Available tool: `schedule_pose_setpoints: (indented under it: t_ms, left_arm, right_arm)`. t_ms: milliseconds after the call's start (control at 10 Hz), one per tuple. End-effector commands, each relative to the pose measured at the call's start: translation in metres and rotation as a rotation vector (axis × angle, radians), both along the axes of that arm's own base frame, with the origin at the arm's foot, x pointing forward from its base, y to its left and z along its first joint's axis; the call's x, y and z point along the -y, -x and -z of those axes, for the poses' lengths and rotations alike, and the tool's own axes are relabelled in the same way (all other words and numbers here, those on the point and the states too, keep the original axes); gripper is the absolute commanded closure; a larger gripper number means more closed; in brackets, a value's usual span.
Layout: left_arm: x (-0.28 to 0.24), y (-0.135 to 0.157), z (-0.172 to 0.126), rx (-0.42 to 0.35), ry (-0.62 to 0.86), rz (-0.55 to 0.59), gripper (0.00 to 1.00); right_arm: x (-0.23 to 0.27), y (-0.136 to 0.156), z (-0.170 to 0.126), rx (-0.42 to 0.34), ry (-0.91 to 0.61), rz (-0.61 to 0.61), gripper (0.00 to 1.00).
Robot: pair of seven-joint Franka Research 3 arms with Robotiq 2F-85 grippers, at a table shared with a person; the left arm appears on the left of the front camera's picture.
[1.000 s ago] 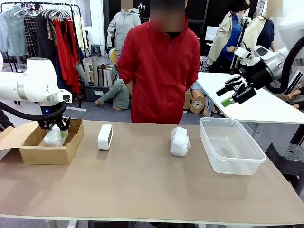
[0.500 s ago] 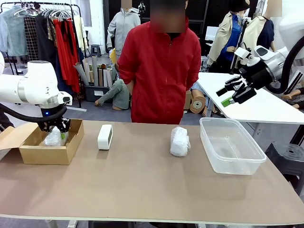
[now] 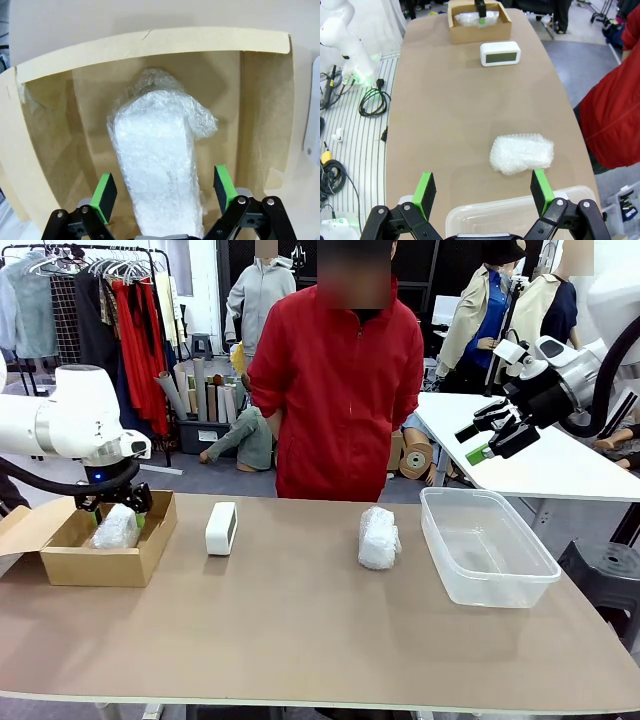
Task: Separate and place wrapped and unwrapped clocks.
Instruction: If the picked Digital clock is wrapped, place it in the Package Box ; if not, place it in the Organizing box, then pick up the Digital clock indicated by the person.
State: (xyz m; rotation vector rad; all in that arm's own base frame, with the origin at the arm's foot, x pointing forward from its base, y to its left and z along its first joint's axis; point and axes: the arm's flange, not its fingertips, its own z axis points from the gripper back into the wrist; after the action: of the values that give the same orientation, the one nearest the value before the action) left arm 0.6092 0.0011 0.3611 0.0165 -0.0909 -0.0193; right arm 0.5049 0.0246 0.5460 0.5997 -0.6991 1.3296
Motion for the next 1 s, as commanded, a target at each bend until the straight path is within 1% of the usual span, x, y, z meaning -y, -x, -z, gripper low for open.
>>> schedule_pose_setpoints:
  t_ms: [0, 400, 500, 900]
  left_arm:
    - [0.001, 0.012, -0.007, 0.033, -0.011, -0.006, 0.0]
    - [0.002, 0.02, -0.025, 0.054, -0.016, -0.009, 0.0]
    - [0.003, 0.009, -0.02, 0.029, -0.001, 0.005, 0.0]
    - [0.003, 0.009, -0.02, 0.029, -0.001, 0.005, 0.0]
  right_arm:
    - [-0.001, 0.0, -0.001, 0.004, -0.002, -0.001, 0.0]
    - [-0.001, 0.0, -0.001, 0.004, -0.002, -0.001, 0.0]
    - [-0.001, 0.0, -0.001, 0.004, -0.002, -0.001, 0.0]
    - [-0.001, 0.0, -0.001, 0.004, -0.002, -0.001, 0.0]
